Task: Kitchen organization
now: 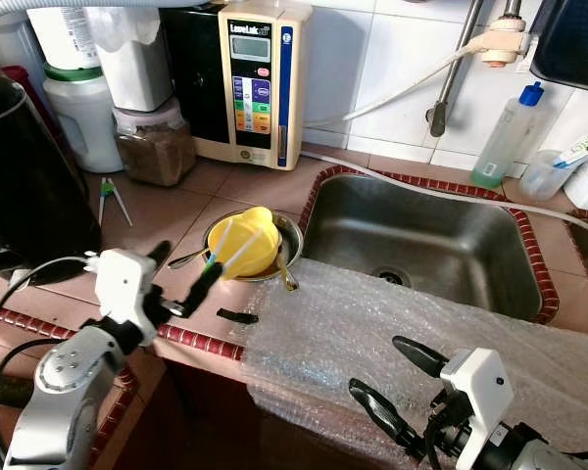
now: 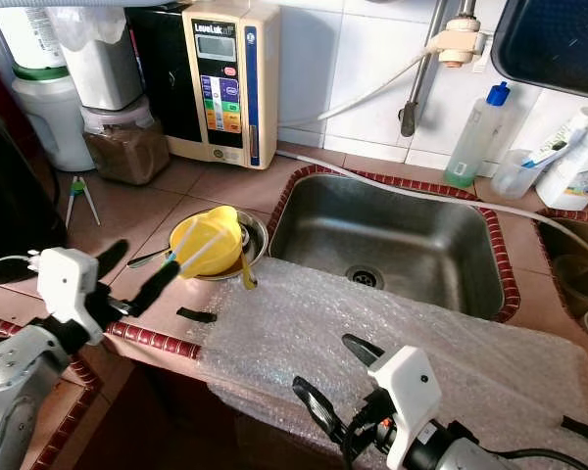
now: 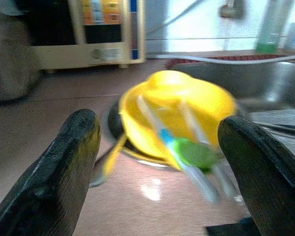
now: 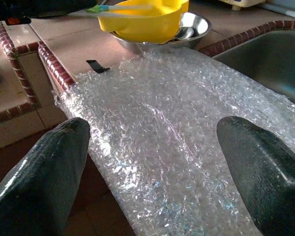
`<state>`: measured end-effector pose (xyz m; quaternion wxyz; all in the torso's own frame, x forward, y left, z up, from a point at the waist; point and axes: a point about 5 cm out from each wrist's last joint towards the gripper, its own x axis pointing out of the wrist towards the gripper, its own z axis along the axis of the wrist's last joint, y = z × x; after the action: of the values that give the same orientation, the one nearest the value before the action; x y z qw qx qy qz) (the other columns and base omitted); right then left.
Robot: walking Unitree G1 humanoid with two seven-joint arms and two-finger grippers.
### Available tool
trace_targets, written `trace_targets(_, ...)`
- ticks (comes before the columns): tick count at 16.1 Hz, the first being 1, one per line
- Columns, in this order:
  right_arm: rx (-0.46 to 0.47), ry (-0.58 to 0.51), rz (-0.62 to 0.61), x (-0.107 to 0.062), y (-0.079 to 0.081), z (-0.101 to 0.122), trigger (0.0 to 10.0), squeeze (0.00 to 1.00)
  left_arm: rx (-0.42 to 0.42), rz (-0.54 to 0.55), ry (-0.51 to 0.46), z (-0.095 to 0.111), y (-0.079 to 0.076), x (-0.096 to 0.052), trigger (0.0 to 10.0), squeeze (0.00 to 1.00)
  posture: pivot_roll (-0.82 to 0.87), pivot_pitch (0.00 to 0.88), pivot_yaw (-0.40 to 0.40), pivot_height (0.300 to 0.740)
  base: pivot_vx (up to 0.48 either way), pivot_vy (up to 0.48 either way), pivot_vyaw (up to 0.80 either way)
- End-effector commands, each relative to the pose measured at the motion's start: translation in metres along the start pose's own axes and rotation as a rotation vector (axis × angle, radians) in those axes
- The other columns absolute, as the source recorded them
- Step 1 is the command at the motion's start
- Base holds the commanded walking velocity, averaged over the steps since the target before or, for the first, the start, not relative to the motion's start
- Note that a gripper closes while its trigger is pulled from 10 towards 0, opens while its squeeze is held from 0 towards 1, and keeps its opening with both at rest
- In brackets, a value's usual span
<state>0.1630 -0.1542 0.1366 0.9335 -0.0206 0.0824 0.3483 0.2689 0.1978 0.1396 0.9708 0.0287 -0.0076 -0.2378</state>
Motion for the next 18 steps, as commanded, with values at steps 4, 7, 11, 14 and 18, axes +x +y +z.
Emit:
trace_targets(4,0.002,-0.001,-0.009,0.001,0.002,0.0,10.0,0.0,-0.006,-0.018,-0.007,0.006,-0.003,0.005,10.0,0.0,0.09,0.026,-0.019,0.74,0.0,0.0,0.0)
trace_targets(7,-0.003,-0.002,-0.012,0.001,0.001,0.0,10.0,0.0,-0.041,-0.008,-0.033,0.014,-0.001,0.01,10.0,0.0,0.09,0.025,-0.021,0.74,0.0,0.0,0.0)
trace_targets(11,0.002,0.002,-0.005,0.001,0.001,-0.001,10.0,0.0,-0.119,-0.107,-0.032,0.019,-0.013,0.008,10.0,0.0,0.1,0.025,-0.026,0.74,0.0,0.0,0.0)
trace_targets(14,0.004,0.005,-0.001,0.001,-0.001,-0.002,10.0,0.0,-0.1,-0.18,0.033,0.009,-0.018,-0.002,10.0,0.0,0.11,0.024,-0.029,0.74,0.0,0.0,0.0)
trace_targets(18,-0.008,0.015,0.0,0.001,-0.004,-0.004,10.0,0.0,-0.11,-0.212,0.069,0.002,-0.025,-0.003,10.0,0.0,0.1,0.021,-0.026,0.74,0.0,0.0,0.0)
